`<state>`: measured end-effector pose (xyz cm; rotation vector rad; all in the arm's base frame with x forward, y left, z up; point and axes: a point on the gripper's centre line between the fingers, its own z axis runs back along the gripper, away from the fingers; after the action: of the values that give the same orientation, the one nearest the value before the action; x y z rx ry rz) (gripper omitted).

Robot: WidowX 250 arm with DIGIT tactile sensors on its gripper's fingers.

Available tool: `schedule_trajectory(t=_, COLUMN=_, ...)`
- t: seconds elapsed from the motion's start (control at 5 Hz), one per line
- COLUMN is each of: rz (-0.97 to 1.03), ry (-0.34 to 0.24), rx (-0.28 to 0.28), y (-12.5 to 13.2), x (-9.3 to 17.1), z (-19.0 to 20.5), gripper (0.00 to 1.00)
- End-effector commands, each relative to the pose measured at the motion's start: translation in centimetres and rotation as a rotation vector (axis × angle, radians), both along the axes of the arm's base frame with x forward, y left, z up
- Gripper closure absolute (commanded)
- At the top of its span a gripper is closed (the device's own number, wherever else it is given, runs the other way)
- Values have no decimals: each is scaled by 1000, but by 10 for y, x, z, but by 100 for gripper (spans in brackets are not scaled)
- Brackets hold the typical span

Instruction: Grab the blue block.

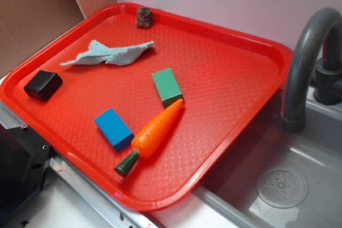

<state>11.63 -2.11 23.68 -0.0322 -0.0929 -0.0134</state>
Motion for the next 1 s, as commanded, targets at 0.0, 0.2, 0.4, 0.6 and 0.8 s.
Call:
schedule_trajectory(t=0.0, rz=0, ry=0, rx=0, y=0, x=0, z=0, gripper=0)
schedule_trajectory(t=0.2, rz=-251, ry=31, rx=39, y=-10, x=29, z=-13, gripper=0)
schedule_trajectory(t=0.4, rz=-498, ry=-7, rx=87, y=-17, x=49, z=-22, gripper=0)
schedule_trajectory(t=0.6, rz=-747, ry=-42, rx=74, y=-47, x=66, z=-39, gripper=0)
schedule_trajectory(t=0.8, rz=-998, ry=-42, rx=110, y=-70, x=64, z=-49, gripper=0)
